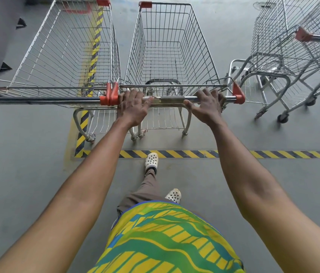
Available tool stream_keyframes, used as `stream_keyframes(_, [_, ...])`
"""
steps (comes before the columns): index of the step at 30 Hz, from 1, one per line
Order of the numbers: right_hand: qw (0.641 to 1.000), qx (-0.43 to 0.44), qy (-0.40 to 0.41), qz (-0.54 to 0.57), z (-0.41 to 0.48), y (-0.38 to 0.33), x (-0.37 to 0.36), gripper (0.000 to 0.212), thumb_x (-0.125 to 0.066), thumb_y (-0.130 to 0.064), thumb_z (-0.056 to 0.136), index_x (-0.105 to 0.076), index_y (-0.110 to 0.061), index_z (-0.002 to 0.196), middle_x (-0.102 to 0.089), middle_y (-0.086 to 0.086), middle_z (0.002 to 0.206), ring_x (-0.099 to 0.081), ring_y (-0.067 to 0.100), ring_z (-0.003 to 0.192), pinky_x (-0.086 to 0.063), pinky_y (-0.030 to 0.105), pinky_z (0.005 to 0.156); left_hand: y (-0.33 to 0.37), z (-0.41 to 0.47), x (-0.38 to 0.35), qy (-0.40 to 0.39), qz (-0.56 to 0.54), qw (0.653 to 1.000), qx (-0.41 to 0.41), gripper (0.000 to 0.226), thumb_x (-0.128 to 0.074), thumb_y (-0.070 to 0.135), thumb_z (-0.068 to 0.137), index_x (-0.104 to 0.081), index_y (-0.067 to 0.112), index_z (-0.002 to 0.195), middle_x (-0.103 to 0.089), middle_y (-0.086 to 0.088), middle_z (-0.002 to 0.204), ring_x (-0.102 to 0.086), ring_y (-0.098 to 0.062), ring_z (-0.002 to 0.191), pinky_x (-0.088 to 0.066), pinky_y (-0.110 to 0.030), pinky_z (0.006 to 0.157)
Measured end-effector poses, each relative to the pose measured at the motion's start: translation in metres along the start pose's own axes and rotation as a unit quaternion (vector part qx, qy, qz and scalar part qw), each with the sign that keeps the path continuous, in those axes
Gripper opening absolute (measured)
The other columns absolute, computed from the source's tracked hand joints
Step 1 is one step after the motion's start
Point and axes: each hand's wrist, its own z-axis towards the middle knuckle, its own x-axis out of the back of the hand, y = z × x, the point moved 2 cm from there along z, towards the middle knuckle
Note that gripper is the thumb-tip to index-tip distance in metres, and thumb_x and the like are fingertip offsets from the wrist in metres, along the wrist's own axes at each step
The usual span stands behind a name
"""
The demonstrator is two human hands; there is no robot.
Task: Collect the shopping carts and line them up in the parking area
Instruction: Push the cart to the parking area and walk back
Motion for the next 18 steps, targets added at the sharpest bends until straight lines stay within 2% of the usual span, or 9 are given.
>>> stream_keyframes(9, [1.000,-0.008,0.010,-0.005,0.0019,0.0030,-0.0059,0.060,-0.035,-0.081,0.084,-0.054,-0.026,0.099,-0.053,-0.002,0.112,-0.038,0.027,0.122,-0.029,0.052,0.106,-0.0005,0.0014,-0.0022,0.002,0.010,1.000,0.004,0.059,-0.024,0.060,0.103,-0.054,0.015,0.125,-0.050,-0.007,0.135,-0.038,-0.030,0.130,-0.022,-0.048,0.112])
stream_keyframes(18, [1.000,-0.007,0.020,-0.001,0.0008,0.0042,-0.0068,0.056,-0.041,-0.078,0.088,-0.055,-0.026,0.102,-0.052,-0.002,0.114,-0.037,0.026,0.122,-0.031,0.053,0.105,0.0012,0.0011,-0.0023,0.005,-0.012,1.000,0.006,0.055,-0.027,0.060,0.102,-0.054,0.016,0.122,-0.051,-0.006,0.131,-0.037,-0.033,0.132,-0.020,-0.049,0.112])
